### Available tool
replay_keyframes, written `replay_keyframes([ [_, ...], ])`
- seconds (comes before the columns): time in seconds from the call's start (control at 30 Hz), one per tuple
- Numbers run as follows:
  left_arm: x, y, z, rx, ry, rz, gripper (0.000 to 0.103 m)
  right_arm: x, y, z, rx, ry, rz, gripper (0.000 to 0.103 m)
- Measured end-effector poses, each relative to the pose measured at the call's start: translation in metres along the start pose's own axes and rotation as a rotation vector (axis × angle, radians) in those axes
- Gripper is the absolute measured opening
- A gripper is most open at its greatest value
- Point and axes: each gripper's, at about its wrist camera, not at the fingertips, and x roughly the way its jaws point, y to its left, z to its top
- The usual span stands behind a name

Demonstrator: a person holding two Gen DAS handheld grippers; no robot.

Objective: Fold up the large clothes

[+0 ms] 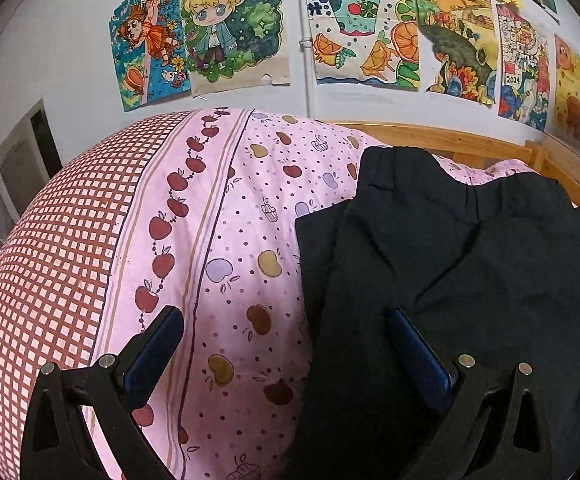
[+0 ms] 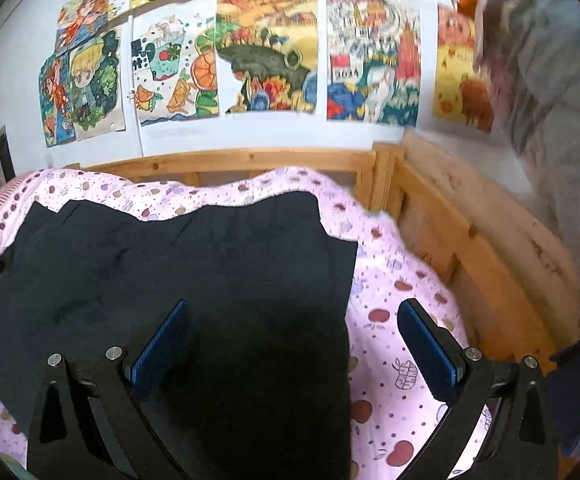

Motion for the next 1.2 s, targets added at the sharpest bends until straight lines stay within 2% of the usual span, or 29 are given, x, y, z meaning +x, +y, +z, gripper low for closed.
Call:
replay_keyframes([
  [0.2, 0.001, 0.0, 0.0, 0.019, 0.001, -0.044, 0.103, 0.035, -0.01, -0.016, 0.033, 0.141, 0.133, 0.101],
  [0.4, 0.012, 0.003, 0.002, 0.038, 0.042, -0.157, 0.103, 0.065, -0.016, -0.034, 0.057, 0.232, 0.242, 0.101],
  [0.63, 0.042, 0.017, 0.001, -0.03, 0.186, -0.372, 0.103, 0.09, -0.02, -0.039, 0.053, 0.285, 0.351, 0.101],
  [0.7, 0.048, 0.018, 0.0, -0.038, 0.201, -0.417, 0.103, 0.099, -0.024, -0.039, 0.07, 0.296, 0.38, 0.101],
  [0.87, 0.065, 0.009, -0.003, -0.038, 0.278, -0.571, 0.103, 0.12, -0.025, -0.047, 0.096, 0.348, 0.478, 0.102],
  [1.03, 0.082, -0.002, -0.007, -0.091, 0.381, -0.693, 0.103, 0.131, -0.017, -0.055, 0.121, 0.375, 0.526, 0.102],
  [1.17, 0.078, -0.009, -0.005, -0.074, 0.377, -0.704, 0.102, 0.133, -0.009, -0.058, 0.157, 0.399, 0.55, 0.102],
  [1.2, 0.076, -0.011, -0.005, -0.075, 0.371, -0.704, 0.097, 0.131, -0.004, -0.059, 0.168, 0.399, 0.568, 0.101],
])
